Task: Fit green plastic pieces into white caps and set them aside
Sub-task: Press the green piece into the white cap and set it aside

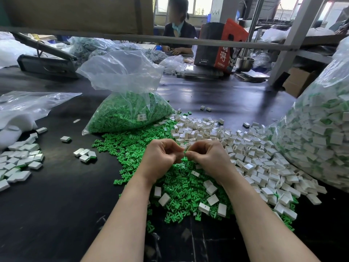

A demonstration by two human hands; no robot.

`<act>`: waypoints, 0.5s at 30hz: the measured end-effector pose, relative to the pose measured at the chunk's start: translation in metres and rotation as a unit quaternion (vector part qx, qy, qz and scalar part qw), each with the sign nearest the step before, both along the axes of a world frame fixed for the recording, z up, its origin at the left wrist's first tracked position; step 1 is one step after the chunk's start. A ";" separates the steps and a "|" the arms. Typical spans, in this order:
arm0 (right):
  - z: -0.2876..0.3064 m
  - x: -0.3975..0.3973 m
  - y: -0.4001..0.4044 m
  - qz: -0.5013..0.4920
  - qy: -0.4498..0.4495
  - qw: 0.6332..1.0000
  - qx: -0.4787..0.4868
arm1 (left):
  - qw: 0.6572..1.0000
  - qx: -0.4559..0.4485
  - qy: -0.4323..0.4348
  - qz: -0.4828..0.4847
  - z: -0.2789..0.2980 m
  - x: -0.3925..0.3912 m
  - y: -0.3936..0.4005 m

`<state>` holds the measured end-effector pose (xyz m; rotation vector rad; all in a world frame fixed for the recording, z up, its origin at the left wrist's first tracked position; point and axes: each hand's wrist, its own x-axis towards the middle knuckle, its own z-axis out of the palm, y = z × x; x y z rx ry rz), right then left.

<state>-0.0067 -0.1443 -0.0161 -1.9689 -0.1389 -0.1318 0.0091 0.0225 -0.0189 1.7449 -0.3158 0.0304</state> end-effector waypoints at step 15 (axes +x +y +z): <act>0.001 -0.002 0.001 0.002 -0.007 1.000 0.007 | 1.000 -0.002 -0.007 0.003 -0.001 0.001 0.000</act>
